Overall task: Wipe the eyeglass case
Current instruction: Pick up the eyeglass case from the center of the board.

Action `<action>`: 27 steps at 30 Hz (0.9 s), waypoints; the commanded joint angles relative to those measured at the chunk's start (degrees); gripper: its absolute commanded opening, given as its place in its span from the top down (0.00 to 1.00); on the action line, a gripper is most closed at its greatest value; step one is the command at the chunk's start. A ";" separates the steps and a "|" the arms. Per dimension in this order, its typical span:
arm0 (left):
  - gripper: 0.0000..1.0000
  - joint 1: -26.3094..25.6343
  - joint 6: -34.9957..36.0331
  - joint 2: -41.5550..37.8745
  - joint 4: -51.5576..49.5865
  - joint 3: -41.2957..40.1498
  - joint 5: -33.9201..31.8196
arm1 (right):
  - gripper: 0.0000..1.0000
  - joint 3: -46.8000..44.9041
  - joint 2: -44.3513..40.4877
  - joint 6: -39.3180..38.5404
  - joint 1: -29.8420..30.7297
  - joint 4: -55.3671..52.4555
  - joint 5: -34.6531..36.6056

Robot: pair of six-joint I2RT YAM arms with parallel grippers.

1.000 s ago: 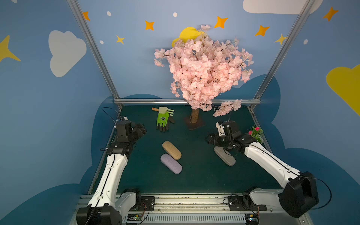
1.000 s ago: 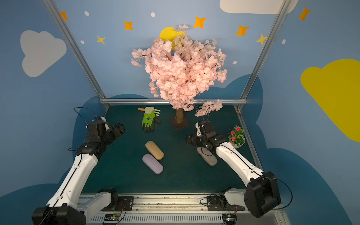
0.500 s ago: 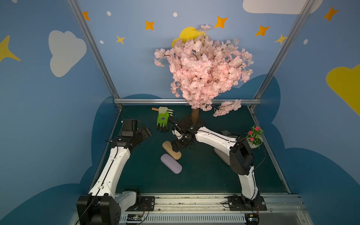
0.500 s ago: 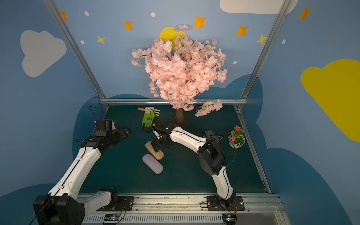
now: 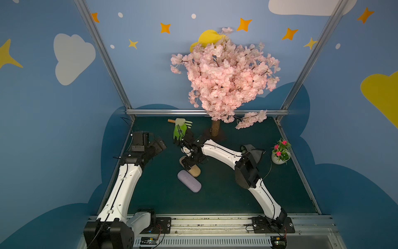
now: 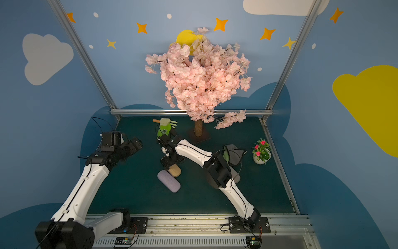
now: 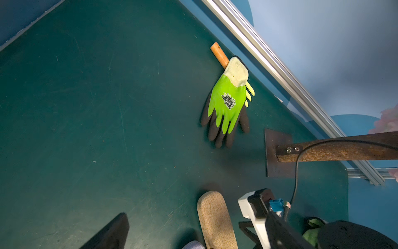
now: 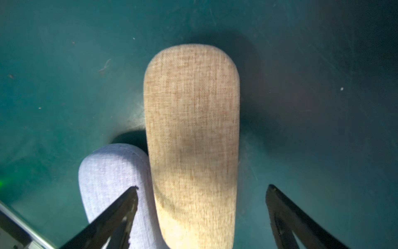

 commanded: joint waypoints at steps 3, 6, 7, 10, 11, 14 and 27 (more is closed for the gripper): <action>0.03 0.20 -0.28 0.38 2.01 0.01 2.70 | 0.08 4.60 3.36 -0.43 0.08 -4.34 2.82; 0.05 0.20 -0.12 0.58 3.24 -0.06 4.68 | 0.13 5.64 4.81 -0.03 0.07 -4.31 4.27; 0.05 0.10 0.03 0.65 3.54 -0.04 5.03 | 0.16 5.82 5.17 0.17 -0.09 -4.30 4.60; 0.05 -0.12 0.77 0.74 4.26 0.18 5.73 | 0.28 5.46 5.40 1.75 -0.81 -4.51 5.31; 0.05 -0.30 1.31 0.81 4.56 0.39 6.23 | 0.32 5.37 5.25 1.69 -1.24 -4.63 5.27; 0.05 -1.25 2.58 1.53 5.28 1.08 7.26 | 0.45 2.90 2.99 1.94 -2.46 -3.68 4.56; 0.05 -10.67 -13.70 12.35 31.70 0.07 35.28 | 0.58 -41.37 -37.57 -0.25 -11.77 24.22 -6.15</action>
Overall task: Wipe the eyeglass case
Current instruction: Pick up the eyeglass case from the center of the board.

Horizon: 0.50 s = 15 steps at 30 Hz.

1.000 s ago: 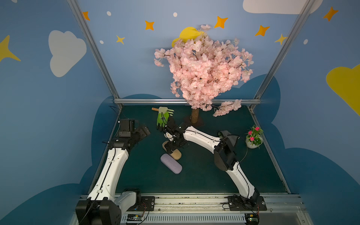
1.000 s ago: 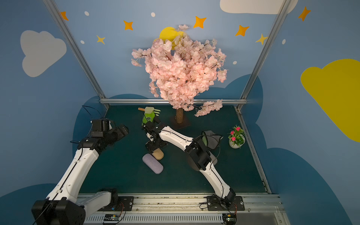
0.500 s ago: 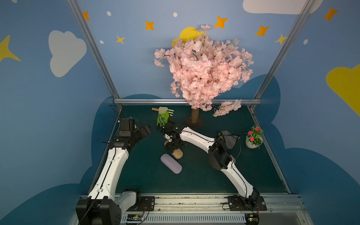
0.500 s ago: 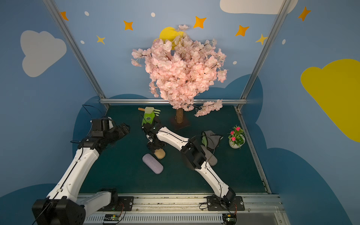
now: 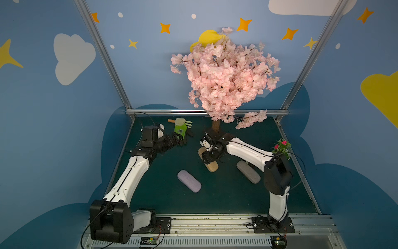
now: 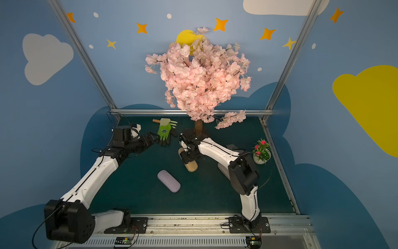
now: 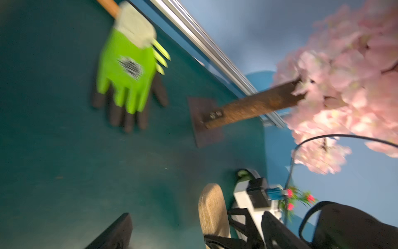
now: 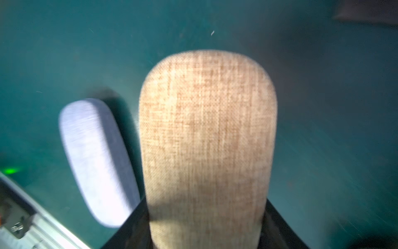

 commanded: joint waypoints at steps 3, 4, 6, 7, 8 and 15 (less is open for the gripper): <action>0.03 -6.64 -16.27 5.78 23.62 -1.91 16.64 | 0.58 -11.05 -12.80 1.63 -5.97 13.35 -13.03; 0.01 -8.24 -19.22 7.01 27.64 -2.48 17.44 | 0.58 -13.58 -15.01 3.67 -7.65 16.65 -17.75; 0.00 -11.35 -23.61 9.85 32.87 -1.96 19.20 | 0.58 -17.61 -18.47 6.05 -9.20 22.55 -21.57; 0.00 -12.90 -25.97 11.36 36.00 -1.55 20.34 | 0.58 -18.81 -20.05 5.21 -9.14 23.60 -19.80; 0.00 -14.08 -28.33 12.76 39.31 -1.21 21.64 | 0.58 -19.64 -21.30 3.79 -8.75 23.85 -17.17; 0.04 -15.66 -33.55 19.08 45.63 1.19 31.18 | 0.58 -17.66 -23.16 -4.46 -7.60 16.44 -11.56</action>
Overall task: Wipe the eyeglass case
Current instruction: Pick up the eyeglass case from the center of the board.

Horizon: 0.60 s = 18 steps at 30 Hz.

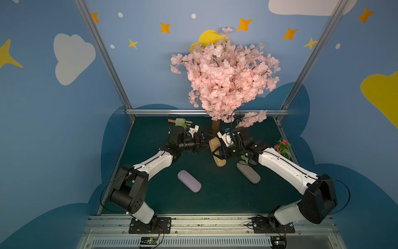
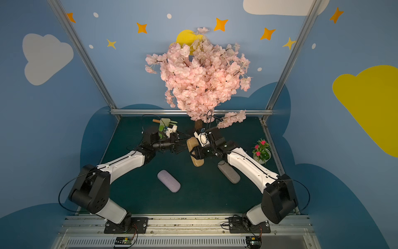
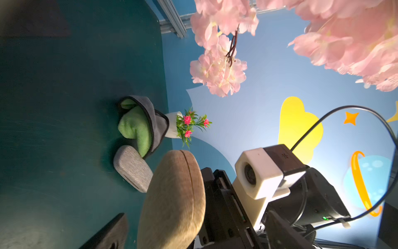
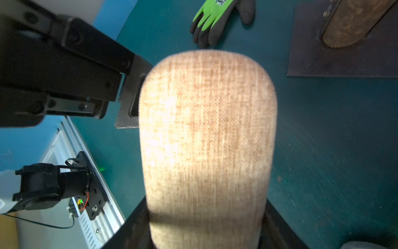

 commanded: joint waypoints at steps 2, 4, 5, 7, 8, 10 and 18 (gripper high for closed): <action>0.11 -0.64 -2.29 3.04 3.60 3.17 10.16 | 0.57 2.76 -1.12 -6.20 1.31 -2.75 3.22; 0.17 -0.62 -0.86 3.62 1.94 3.35 12.45 | 0.57 3.67 -1.07 -7.45 1.66 -4.18 4.79; 0.19 -0.64 1.67 3.39 -1.50 3.75 12.92 | 0.57 4.12 -0.99 -8.10 1.94 -4.76 5.68; 0.18 -0.82 10.06 1.71 -12.64 5.55 11.78 | 0.56 5.46 -0.61 -9.29 2.68 -6.32 7.74; 0.17 -1.00 14.75 0.86 -19.43 7.02 10.62 | 0.56 6.24 -0.18 -9.90 3.19 -7.21 8.64; 0.15 -1.62 25.02 -0.09 -32.68 11.02 7.51 | 0.55 7.87 0.79 -11.22 4.47 -8.95 10.07; 0.37 -1.41 28.81 0.49 -37.40 12.40 4.66 | 0.53 9.99 2.01 -13.12 6.69 -9.95 12.09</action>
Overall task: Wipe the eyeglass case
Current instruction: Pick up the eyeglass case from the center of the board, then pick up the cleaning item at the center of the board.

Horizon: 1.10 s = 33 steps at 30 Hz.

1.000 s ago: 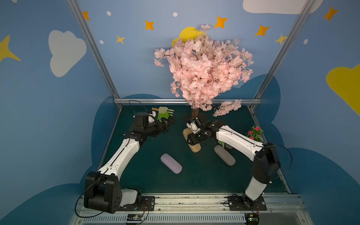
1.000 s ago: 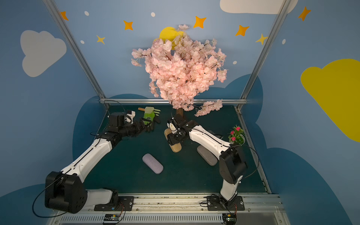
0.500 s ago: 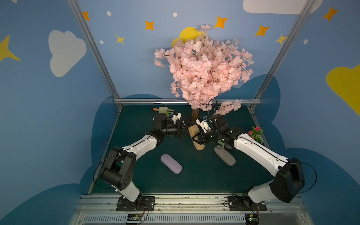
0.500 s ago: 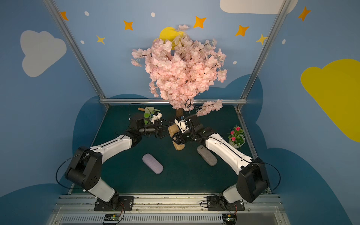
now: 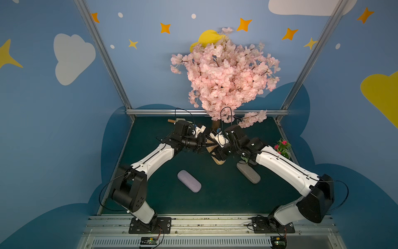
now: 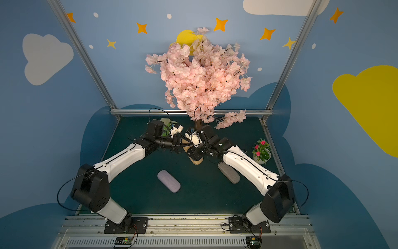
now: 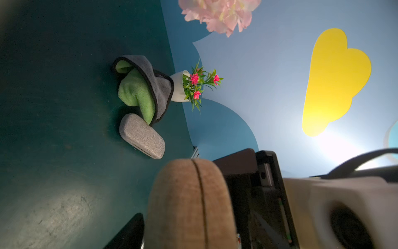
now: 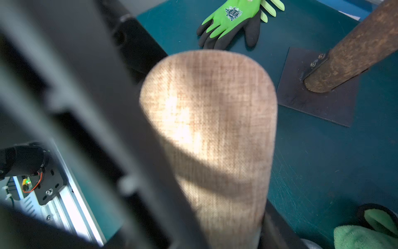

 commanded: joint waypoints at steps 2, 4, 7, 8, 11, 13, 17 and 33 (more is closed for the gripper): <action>0.53 0.04 5.74 0.22 -6.65 1.22 -1.49 | 0.52 1.42 0.56 -1.73 0.22 -1.69 2.24; 0.62 0.05 7.68 0.24 -9.24 2.29 -2.40 | 0.50 1.14 0.45 -1.89 0.12 -1.43 2.59; 0.75 0.08 8.92 -0.09 -10.40 2.71 -3.75 | 0.43 0.56 0.44 -1.17 0.15 -0.14 2.23; 0.81 0.10 8.97 -0.21 -10.24 2.55 -3.95 | 0.40 0.64 0.52 -0.83 0.14 -0.01 1.93; 0.95 1.00 8.24 -1.08 -8.72 1.60 -4.83 | 0.25 0.62 0.24 1.45 0.10 -0.14 3.26; 0.97 2.52 5.92 -2.01 -5.48 -0.45 -5.49 | 0.16 0.13 -1.18 4.39 0.05 -0.40 5.69; 0.97 7.13 -0.66 -5.21 2.99 -6.35 -7.89 | 0.05 -3.07 -4.97 7.58 -1.12 1.22 3.23; 0.97 11.22 -6.79 -20.82 18.72 -24.48 -27.98 | 0.17 -5.50 -2.01 26.64 -19.62 -13.53 32.83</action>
